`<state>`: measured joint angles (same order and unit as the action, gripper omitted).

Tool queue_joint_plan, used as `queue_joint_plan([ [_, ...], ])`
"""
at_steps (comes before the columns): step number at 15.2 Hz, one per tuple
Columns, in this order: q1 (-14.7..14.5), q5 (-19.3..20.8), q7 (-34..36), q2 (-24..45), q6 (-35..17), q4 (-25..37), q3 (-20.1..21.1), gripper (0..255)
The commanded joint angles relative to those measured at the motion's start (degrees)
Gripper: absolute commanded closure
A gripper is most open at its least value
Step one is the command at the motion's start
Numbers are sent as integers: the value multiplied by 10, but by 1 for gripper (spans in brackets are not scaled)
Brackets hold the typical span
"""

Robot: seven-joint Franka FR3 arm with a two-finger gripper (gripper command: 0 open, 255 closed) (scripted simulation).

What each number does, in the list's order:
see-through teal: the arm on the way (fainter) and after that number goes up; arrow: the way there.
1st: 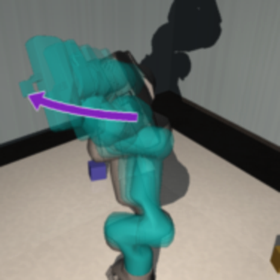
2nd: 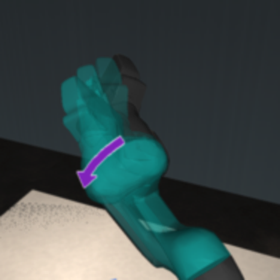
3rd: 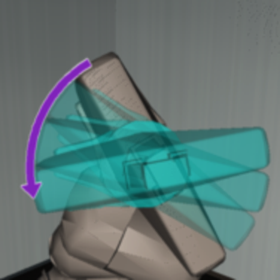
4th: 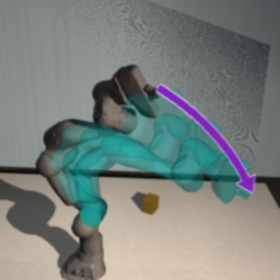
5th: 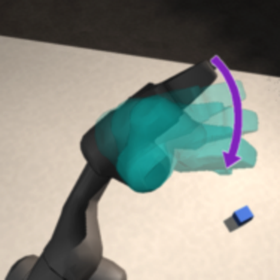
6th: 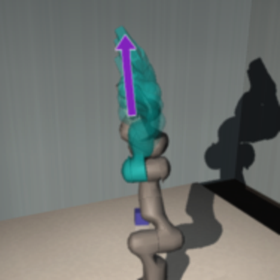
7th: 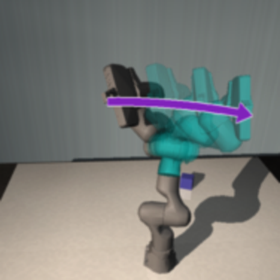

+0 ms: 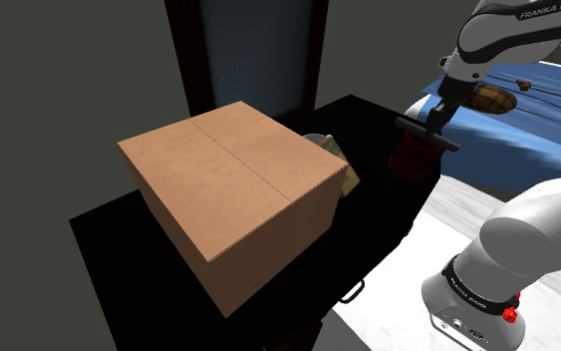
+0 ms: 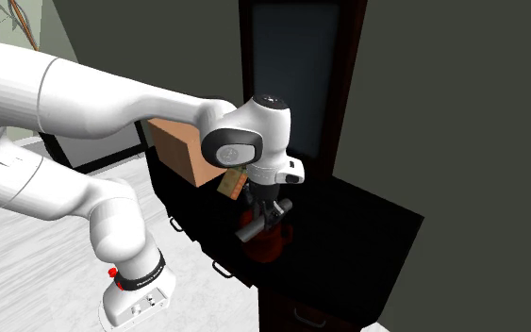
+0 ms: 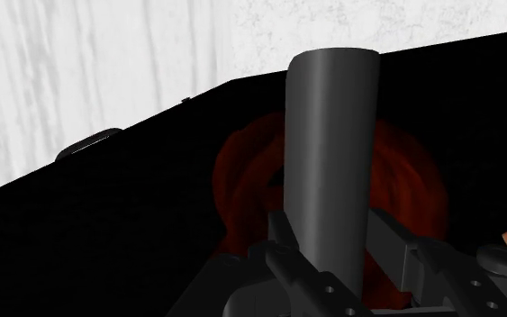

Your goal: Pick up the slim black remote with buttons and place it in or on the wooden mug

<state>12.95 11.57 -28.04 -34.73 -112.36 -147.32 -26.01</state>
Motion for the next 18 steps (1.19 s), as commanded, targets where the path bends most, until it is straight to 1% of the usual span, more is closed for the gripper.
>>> queue_joint_plan([
  [1,0,0,0,0,0,0,0,0],
  [6,0,0,0,0,0,0,0,0],
  [10,-2,-8,-1,-13,77,64,13,0],
  [18,-2,-8,-1,-13,77,64,13,0],
])
